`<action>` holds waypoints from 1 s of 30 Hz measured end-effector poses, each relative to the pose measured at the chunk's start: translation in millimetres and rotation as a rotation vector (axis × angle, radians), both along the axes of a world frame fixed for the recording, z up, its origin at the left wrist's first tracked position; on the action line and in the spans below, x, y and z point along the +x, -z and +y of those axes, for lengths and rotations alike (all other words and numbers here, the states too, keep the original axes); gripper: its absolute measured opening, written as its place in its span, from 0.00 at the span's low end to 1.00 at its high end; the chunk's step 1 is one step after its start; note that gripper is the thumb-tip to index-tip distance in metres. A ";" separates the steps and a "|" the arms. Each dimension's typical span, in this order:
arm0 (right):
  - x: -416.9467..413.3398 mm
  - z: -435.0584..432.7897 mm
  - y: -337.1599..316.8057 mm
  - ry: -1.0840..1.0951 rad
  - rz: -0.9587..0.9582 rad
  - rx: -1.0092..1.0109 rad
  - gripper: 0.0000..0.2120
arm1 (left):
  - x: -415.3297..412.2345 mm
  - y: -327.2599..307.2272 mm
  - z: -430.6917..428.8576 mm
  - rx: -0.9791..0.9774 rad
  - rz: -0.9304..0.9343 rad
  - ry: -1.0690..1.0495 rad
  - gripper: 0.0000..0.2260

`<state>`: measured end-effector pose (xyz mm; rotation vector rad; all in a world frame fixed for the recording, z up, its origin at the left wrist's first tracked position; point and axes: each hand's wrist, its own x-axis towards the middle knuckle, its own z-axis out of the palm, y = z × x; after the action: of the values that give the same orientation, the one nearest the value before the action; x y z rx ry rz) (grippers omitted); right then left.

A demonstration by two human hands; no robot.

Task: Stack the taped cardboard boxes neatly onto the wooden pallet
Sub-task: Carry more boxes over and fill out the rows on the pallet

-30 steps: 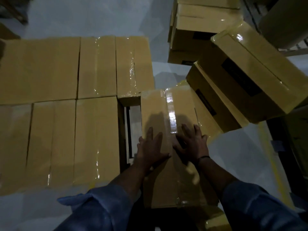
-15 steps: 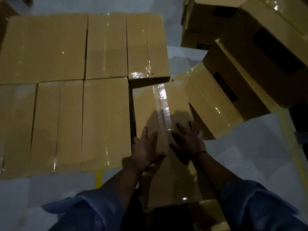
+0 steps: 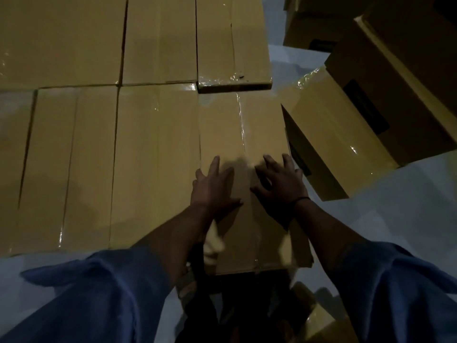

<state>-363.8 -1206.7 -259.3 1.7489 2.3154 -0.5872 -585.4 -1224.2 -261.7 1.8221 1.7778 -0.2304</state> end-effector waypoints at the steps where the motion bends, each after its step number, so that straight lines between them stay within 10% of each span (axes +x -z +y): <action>1: 1.0 5.2 9.1 0.003 0.014 0.015 0.29 | -0.9 6.3 4.8 0.005 -0.019 -0.010 0.48; 30: -8.8 -116.1 62.5 -0.094 -0.239 -0.269 0.59 | -37.3 61.9 -106.4 -0.024 0.223 0.430 0.63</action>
<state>-372.6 -1322.8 -321.8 1.4915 2.0371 -0.6044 -622.6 -1330.6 -323.6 2.2164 1.4905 -0.6404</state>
